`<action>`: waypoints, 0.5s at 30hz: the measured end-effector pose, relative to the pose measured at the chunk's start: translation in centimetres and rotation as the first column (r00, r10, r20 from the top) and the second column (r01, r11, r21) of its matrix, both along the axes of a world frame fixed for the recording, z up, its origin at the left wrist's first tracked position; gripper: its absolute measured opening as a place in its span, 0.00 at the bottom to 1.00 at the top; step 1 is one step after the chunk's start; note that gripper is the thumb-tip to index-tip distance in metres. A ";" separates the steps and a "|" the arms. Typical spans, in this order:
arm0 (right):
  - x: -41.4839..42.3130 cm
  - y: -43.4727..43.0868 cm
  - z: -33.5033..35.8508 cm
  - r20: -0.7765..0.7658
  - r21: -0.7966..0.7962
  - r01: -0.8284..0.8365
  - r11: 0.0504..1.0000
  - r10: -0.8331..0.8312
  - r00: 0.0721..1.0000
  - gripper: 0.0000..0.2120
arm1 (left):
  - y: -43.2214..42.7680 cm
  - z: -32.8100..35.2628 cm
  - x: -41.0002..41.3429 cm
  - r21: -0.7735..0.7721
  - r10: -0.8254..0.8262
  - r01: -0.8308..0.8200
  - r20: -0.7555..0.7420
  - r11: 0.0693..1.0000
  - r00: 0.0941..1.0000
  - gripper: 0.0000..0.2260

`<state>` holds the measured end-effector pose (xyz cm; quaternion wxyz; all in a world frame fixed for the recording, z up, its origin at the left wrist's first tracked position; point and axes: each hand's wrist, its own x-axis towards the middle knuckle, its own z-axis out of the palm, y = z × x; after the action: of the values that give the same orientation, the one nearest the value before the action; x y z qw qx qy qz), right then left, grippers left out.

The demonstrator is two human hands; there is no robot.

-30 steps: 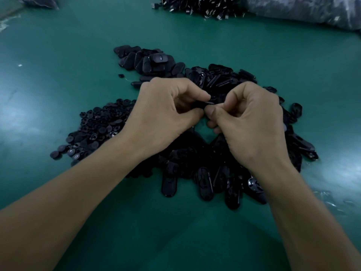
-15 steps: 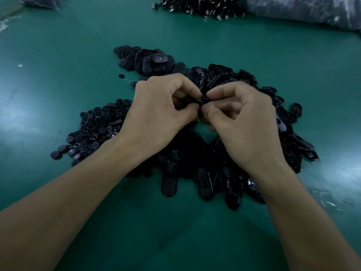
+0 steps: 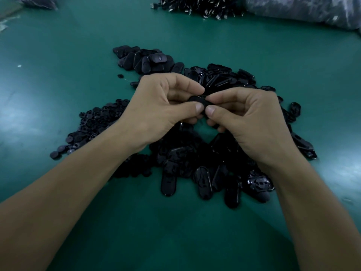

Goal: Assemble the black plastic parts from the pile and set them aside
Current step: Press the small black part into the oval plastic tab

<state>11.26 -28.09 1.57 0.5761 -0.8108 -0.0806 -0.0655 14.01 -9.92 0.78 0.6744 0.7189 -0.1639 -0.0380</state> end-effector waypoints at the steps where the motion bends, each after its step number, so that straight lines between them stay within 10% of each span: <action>1: 0.0 0.0 0.0 -0.002 0.002 -0.004 1.000 0.004 1.000 0.08 | 0.0 0.1 0.0 -0.002 0.001 -0.001 -0.001 1.000 1.000 0.09; 15: 0.1 0.0 -0.3 0.022 -0.064 0.050 0.997 -0.049 0.999 0.07 | -0.3 0.2 -0.3 0.046 0.016 -0.016 0.005 0.999 1.000 0.09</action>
<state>11.39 -28.06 1.24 0.5472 -0.8299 -0.0684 -0.0853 13.70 -10.18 0.99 0.6575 0.7358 -0.1586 -0.0348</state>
